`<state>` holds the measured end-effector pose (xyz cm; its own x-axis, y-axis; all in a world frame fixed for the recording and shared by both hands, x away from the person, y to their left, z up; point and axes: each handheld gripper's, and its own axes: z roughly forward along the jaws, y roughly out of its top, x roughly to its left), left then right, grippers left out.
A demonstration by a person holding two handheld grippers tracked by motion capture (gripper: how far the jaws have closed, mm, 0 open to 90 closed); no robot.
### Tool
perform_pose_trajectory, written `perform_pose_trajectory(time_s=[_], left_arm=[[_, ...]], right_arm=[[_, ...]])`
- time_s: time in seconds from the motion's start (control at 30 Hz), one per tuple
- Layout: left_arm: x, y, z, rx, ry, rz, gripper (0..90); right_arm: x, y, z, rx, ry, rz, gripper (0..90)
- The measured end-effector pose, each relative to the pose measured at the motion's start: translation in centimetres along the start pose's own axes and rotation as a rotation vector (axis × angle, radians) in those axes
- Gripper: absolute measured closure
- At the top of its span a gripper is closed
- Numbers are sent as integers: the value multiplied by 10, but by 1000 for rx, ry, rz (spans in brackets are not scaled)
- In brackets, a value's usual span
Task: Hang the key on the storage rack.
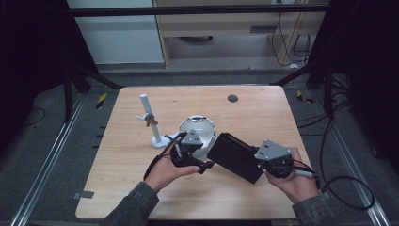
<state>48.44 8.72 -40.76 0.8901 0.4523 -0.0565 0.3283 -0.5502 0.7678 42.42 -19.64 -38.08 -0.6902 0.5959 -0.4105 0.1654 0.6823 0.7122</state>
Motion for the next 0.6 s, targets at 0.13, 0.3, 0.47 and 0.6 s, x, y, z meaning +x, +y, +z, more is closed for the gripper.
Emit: perform_pose_trajectory(time_s=[0.13, 0.3, 0.47, 0.6], left_arm=[[0, 1, 0, -6, -5, 2, 164], [2, 2, -4, -29, -9, 1, 150], [3, 2, -5, -28, -15, 4, 143], [2, 3, -5, -32, -20, 2, 138]], right_arm=[[1, 1, -2, -17, 2, -3, 843], [3, 2, -3, -39, 3, -6, 843], [3, 4, -5, -53, 5, -8, 843], [3, 5, -6, -66, 5, -5, 843]])
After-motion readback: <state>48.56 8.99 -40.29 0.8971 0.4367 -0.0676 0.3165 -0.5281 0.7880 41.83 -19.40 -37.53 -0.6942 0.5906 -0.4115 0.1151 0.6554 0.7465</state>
